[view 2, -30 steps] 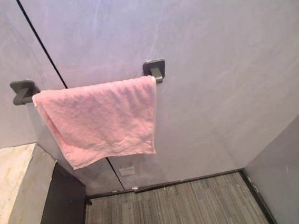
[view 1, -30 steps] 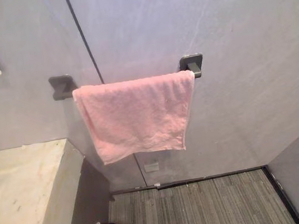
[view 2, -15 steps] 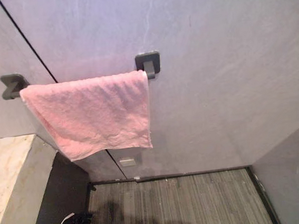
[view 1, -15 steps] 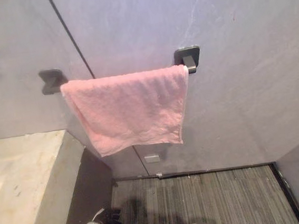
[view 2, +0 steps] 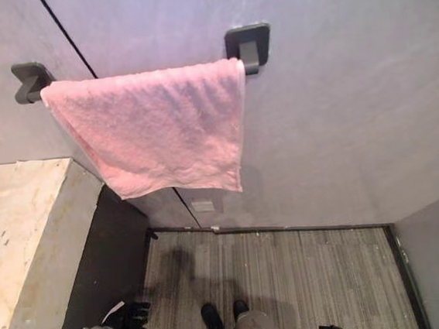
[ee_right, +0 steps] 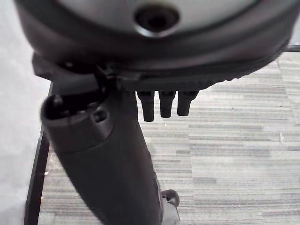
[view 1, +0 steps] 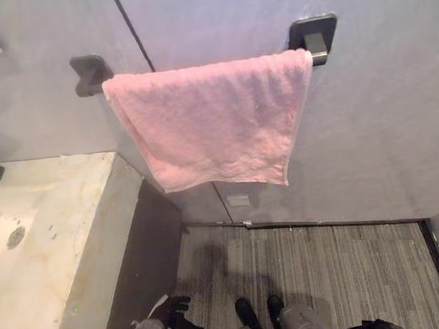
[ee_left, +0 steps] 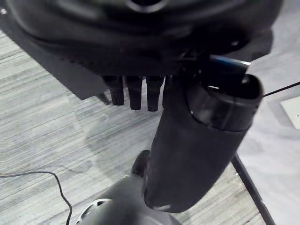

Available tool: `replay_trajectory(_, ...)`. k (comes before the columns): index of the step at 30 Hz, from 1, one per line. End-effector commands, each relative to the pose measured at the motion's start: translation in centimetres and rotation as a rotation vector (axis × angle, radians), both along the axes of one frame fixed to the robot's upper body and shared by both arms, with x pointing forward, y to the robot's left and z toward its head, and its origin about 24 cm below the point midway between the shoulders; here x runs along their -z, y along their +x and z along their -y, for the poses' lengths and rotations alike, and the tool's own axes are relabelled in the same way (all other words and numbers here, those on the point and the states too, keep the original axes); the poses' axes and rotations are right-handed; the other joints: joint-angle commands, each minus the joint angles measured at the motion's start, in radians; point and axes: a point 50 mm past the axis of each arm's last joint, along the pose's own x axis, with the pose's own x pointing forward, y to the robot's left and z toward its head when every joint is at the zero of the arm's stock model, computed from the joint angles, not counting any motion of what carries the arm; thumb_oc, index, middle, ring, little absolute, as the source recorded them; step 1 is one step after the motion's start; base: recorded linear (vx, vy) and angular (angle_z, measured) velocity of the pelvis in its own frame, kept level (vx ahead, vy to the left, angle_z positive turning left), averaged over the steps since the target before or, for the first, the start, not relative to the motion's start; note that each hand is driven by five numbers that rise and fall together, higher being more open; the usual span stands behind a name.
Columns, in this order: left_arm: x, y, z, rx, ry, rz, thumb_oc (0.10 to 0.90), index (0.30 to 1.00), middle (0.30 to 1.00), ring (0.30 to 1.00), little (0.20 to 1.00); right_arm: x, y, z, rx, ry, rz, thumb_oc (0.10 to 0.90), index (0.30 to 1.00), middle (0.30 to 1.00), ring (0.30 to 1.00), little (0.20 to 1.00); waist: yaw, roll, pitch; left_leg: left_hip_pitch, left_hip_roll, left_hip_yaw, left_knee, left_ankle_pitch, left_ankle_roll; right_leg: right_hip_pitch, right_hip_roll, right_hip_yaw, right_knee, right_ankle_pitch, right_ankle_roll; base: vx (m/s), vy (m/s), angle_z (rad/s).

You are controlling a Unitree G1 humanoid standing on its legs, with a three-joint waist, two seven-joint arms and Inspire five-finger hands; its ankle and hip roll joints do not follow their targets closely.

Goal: Organize the bathroom.

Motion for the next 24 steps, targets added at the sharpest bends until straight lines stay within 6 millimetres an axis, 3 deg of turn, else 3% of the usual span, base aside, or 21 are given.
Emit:
replay_trajectory(1,-0.5,-0.1,-1.4,0.055,0.051,0.049,0.800,0.900,0.900,0.900,0.900,0.1,-1.2,0.5,-0.039,-0.050,-0.048,0.800,0.900,0.900,0.900,0.900,0.012,-0.029,-0.094,-0.136,-0.050,0.062,0.003,0.035,0.070,0.063,0.103,0.034,0.083,-0.034,0.126,-0.24,-0.208,-0.43)
replay_trajectory(2,-0.4,-0.2,-1.4,0.072,0.056,0.045,0.800,0.900,0.900,0.900,0.900,0.2,-1.3,0.5,-0.032,-0.047,-0.047,0.800,0.900,0.900,0.900,0.900,0.007,-0.026,-0.093,-0.129,-0.048,0.050,0.011,0.017,0.086,0.050,0.075,0.043,0.113,-0.050,0.130,-0.29,-0.220,-0.18)
replay_trajectory(3,-0.2,-0.4,-1.1,0.113,0.062,0.040,0.800,0.900,0.900,0.900,0.900,0.2,-1.7,0.5,-0.013,-0.046,-0.045,0.800,0.900,0.900,0.900,0.900,-0.005,-0.020,-0.091,-0.104,-0.043,0.018,0.025,-0.018,0.109,0.025,0.002,0.048,0.139,-0.052,0.142,-0.24,-0.168,0.15)
replay_trajectory(4,-0.2,-0.4,-1.1,0.113,0.061,0.039,0.800,0.900,0.900,0.900,0.900,0.2,-1.7,0.5,-0.013,-0.049,-0.045,0.800,0.900,0.900,0.900,0.900,-0.010,-0.019,-0.090,-0.101,-0.043,0.011,0.029,-0.024,0.111,0.023,-0.007,0.045,0.141,-0.053,0.143,-0.34,-0.201,0.62)
replay_trajectory(5,-0.1,-0.4,-0.7,0.128,0.057,0.039,0.800,0.900,0.900,0.900,0.900,0.2,-1.7,0.6,-0.010,-0.057,-0.043,0.800,0.900,0.900,0.900,0.900,-0.016,-0.008,-0.085,-0.084,-0.027,0.003,0.029,-0.022,0.124,0.010,-0.071,0.037,0.138,-0.025,0.154,-0.39,-0.191,1.59)
replay_trajectory(6,0.1,-0.7,-0.1,0.120,0.038,0.047,0.800,0.900,0.900,0.900,0.900,-0.1,-1.3,1.2,-0.040,-0.085,-0.042,0.800,0.900,0.900,0.900,0.900,-0.021,0.012,-0.084,-0.043,-0.013,-0.017,0.033,-0.044,0.125,0.038,-0.199,0.037,0.087,0.014,0.196,-0.44,-0.224,1.83)
replay_trajectory(9,0.0,-0.8,-0.5,0.076,0.040,0.065,0.800,0.900,0.900,0.900,0.900,-0.5,-0.8,1.5,-0.095,-0.111,-0.041,0.800,0.900,0.900,0.900,0.900,-0.006,0.021,-0.095,-0.022,0.013,-0.030,0.036,-0.048,0.110,0.063,-0.297,0.036,0.033,0.083,0.224,-0.34,-0.272,1.05)
replay_trajectory(12,-0.6,-0.4,-1.7,0.030,0.066,0.082,0.800,0.900,0.900,0.900,0.900,-0.6,0.3,0.8,-0.174,-0.104,-0.020,0.800,0.900,0.900,0.900,0.900,0.025,0.001,-0.122,-0.016,0.033,-0.052,0.001,-0.022,0.090,0.068,-0.303,0.014,-0.008,0.110,0.230,-0.32,-0.365,0.42)
replay_trajectory(15,-1.0,-0.1,-2.9,-0.066,0.078,0.098,0.800,0.900,0.900,0.900,0.900,-0.8,1.8,-0.1,-0.297,-0.117,0.006,0.800,0.900,0.900,0.900,0.900,0.047,-0.034,-0.138,-0.028,0.054,-0.085,-0.016,0.000,0.084,0.063,-0.255,0.009,-0.051,0.096,0.236,-0.31,-0.404,0.32)
replay_trajectory(17,-1.1,0.3,-3.1,-0.124,0.069,0.101,0.800,0.900,0.900,0.900,0.900,-1.1,2.8,-0.9,-0.384,-0.131,0.040,0.800,0.900,0.900,0.900,0.900,0.068,-0.055,-0.149,-0.068,0.094,-0.151,-0.036,0.049,0.054,0.045,-0.192,0.034,-0.053,0.069,0.201,-0.36,-0.528,0.21)
replay_trajectory(20,-1.2,0.7,-3.1,-0.113,0.051,0.110,0.800,0.900,0.900,0.900,0.900,-1.4,3.5,-1.3,-0.378,-0.123,0.066,0.800,0.900,0.900,0.900,0.900,0.080,-0.068,-0.158,-0.073,0.156,-0.195,-0.095,0.119,0.018,0.061,-0.140,0.008,-0.055,0.027,0.168,-0.19,-0.383,0.75)
replay_trajectory(21,-1.1,0.7,-2.9,-0.106,0.045,0.110,0.800,0.900,0.900,0.900,0.900,-1.3,3.4,-1.2,-0.375,-0.120,0.036,0.800,0.900,0.900,0.900,0.900,0.082,-0.072,-0.163,-0.063,0.196,-0.197,-0.134,0.158,0.004,0.074,-0.118,-0.018,-0.059,0.009,0.152,-0.16,-0.323,0.73)
replay_trajectory(24,-1.0,0.9,-2.3,-0.061,0.020,0.116,0.800,0.900,0.900,0.900,0.900,-1.0,2.5,-1.0,-0.309,-0.107,-0.018,0.800,0.900,0.900,0.900,0.900,0.071,-0.075,-0.166,-0.056,0.218,-0.165,-0.143,0.180,-0.009,0.108,-0.099,-0.053,-0.067,-0.014,0.138,-0.13,-0.232,0.59)
